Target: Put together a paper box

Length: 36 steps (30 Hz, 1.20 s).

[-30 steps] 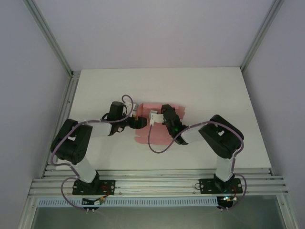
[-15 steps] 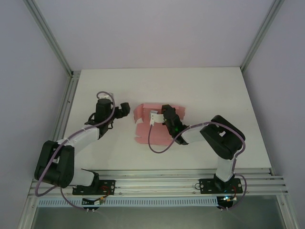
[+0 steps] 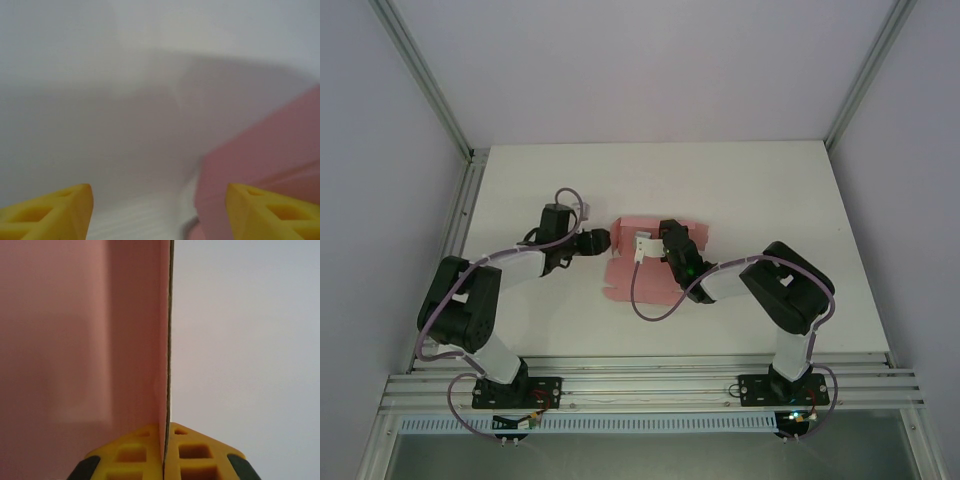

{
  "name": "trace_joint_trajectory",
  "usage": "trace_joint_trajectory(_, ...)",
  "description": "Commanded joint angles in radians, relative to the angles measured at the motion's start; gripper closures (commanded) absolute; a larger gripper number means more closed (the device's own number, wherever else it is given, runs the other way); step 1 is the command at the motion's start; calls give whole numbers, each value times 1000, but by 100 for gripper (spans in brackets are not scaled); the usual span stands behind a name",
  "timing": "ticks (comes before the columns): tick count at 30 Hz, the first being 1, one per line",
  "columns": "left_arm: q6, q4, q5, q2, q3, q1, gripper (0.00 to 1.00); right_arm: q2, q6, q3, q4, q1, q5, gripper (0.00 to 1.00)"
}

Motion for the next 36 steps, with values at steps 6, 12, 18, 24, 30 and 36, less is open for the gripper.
trace_joint_trajectory(6, 111, 129, 195, 28, -30, -34, 42, -23, 25, -15, -47, 9, -10, 100)
trace_joint_trajectory(12, 125, 151, 108, 78, -1, -53, 50, -23, 25, -11, -52, 8, -14, 100)
trace_joint_trajectory(18, 139, 189, 82, 120, 11, -87, 52, -18, 29, -18, -49, 12, -13, 100)
trace_joint_trajectory(24, 91, 356, -53, 113, -84, -121, 50, -11, 3, -64, 15, 37, 9, 100)
trace_joint_trajectory(30, 84, 501, -126, 117, -141, -135, 50, -17, 22, -87, 14, 70, 32, 100)
trace_joint_trajectory(36, 84, 611, -79, 168, -137, -142, 50, -7, 49, -102, 7, 94, 39, 100)
